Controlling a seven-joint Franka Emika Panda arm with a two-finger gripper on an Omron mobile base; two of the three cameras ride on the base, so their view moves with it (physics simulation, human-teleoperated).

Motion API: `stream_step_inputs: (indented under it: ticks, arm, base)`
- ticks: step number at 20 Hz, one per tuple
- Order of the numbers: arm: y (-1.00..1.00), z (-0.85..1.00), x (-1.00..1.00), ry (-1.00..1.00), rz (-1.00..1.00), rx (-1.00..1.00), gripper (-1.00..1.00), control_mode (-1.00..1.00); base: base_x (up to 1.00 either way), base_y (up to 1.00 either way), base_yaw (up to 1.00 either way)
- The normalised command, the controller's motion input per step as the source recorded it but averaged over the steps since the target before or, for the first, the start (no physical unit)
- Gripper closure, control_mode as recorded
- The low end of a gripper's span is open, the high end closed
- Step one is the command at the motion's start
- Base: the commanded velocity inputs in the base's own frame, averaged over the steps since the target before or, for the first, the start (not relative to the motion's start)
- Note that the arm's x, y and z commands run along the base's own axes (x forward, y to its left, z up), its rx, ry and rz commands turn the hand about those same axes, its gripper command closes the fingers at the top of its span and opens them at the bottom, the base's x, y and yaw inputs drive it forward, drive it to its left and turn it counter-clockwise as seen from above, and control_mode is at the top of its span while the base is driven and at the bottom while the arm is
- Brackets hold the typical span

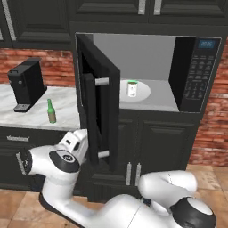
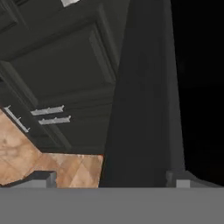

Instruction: Place the microwavable item in the microwave. Then, close the microwave door and press the start button.

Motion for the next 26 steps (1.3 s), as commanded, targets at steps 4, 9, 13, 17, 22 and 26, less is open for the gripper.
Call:
stream_step_inputs:
  ticks: [4,9,13,17,22,26]
  arm:
    - [-1.0,0.12,0.0,-0.02,-0.25,0.15,-1.0,-1.0]
    - [-1.0,0.0,0.0,-0.07,-0.13,0.17,-1.0,-1.0]
    - [-1.0,0.01,0.08,-0.11,-0.01,0.19,-1.0,-1.0]
    - [-1.0,0.0,0.28,-0.04,0.0,0.22,-1.0,-1.0]
    - [-0.98,0.07,0.63,-0.01,0.07,0.18,-1.0,-1.0]
    - [-0.67,0.29,0.87,-0.08,0.15,0.08,-1.0,-1.0]
  base:
    - [0.0,0.0,0.0]
    - [0.0,0.0,0.0]
    - [0.0,0.0,0.0]
    - [0.0,0.0,0.0]
    - [0.0,0.0,0.0]
    - [0.0,0.0,0.0]
